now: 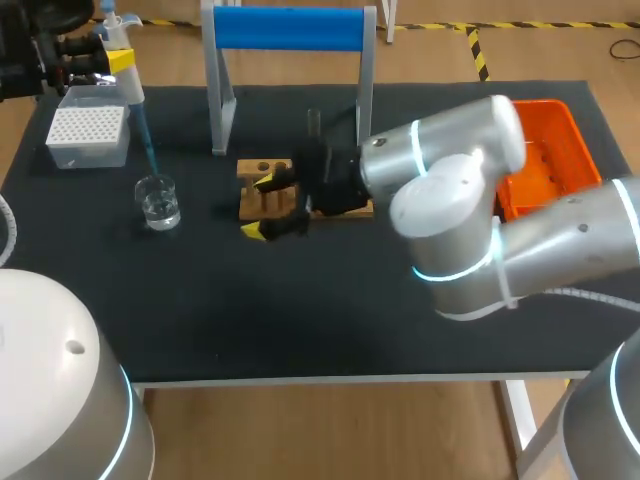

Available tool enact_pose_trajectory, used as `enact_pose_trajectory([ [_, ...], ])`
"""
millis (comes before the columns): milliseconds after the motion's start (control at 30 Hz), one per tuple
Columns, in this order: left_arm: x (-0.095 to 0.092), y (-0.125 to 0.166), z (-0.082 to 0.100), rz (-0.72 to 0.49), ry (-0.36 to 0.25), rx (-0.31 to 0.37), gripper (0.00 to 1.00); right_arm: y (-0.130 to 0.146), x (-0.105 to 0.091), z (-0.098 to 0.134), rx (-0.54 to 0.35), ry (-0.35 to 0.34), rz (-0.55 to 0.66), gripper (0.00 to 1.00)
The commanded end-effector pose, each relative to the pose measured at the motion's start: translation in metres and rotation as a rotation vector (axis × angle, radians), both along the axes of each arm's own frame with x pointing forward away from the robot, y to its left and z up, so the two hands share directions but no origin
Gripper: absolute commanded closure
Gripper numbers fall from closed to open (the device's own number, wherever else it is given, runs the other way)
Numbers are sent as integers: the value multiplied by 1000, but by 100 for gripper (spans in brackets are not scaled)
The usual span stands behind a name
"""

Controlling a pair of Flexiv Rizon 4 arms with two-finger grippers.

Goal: Invert the test tube, pick up the pipette, mount the tip to pipette, aspirate from beaker and dispense into the tube, eject the tip, return the pipette, and cap with the stopper.

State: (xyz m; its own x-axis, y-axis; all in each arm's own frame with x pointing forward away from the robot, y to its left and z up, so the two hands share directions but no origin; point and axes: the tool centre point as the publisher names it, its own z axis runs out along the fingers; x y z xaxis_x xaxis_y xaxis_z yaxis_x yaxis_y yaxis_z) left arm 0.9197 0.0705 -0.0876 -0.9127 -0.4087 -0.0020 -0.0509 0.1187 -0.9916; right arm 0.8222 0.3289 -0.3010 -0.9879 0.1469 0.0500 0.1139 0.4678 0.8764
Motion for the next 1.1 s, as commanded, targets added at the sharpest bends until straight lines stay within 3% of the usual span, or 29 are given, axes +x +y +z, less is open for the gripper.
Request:
enact_pose_trajectory([
  [33, 0, 0, 0, -1, -2, -2, 100, 37, 6, -20, -66, 6, -4, 0],
  [467, 0, 0, 0, -1, -2, -2, 100, 57, 20, -34, -152, -6, -15, 0],
  [1100, 0, 0, 0, -1, -2, -2, 100, 62, 26, -31, -156, -22, -17, 0],
])
